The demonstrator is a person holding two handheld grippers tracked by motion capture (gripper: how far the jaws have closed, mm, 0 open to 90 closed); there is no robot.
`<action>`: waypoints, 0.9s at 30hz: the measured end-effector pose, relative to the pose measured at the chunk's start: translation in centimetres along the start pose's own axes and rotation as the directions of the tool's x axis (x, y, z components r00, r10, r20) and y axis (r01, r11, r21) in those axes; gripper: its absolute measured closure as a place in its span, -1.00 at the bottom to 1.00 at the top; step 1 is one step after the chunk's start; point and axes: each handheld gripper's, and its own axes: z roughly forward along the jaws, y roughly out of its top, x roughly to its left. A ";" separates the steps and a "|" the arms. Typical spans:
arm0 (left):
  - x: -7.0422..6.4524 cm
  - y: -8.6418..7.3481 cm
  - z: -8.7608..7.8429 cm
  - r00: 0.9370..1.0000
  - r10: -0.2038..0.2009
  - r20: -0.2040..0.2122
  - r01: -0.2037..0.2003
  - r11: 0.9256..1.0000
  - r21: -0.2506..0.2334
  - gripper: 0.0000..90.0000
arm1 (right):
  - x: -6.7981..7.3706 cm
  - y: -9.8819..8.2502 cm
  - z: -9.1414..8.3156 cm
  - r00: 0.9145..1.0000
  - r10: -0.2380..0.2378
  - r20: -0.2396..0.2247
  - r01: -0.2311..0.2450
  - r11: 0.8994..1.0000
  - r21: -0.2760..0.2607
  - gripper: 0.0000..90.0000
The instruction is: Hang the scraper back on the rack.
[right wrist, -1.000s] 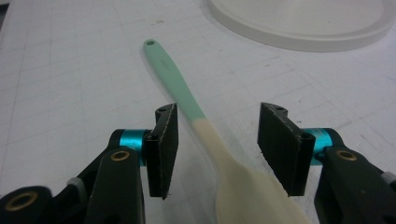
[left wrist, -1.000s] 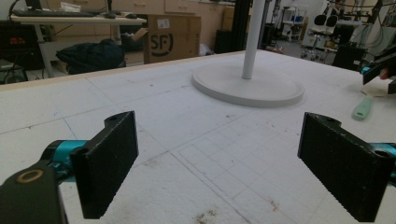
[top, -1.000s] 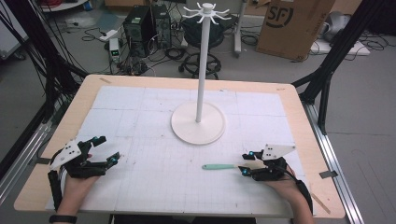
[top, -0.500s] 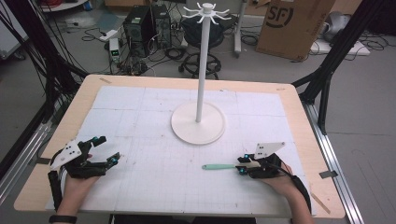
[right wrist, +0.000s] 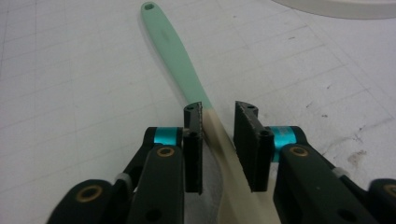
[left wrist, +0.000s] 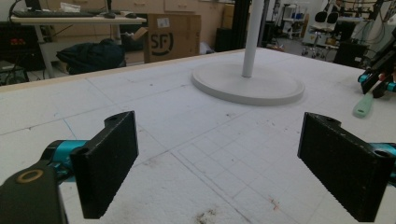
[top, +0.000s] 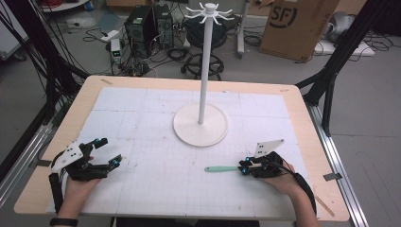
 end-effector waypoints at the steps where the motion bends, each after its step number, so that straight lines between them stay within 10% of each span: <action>1: 0.0 0.0 0.0 1.000 0.000 0.001 0.000 1.000 0.000 -0.72 | 0.0 0.0 0.0 1.000 0.000 0.001 0.000 1.000 0.001 0.67; 27: 0.0 0.0 0.0 1.000 -0.001 0.002 0.001 1.000 0.001 -0.72 | 0.8 0.1 -0.2 1.000 -0.002 0.014 0.002 1.000 0.021 0.79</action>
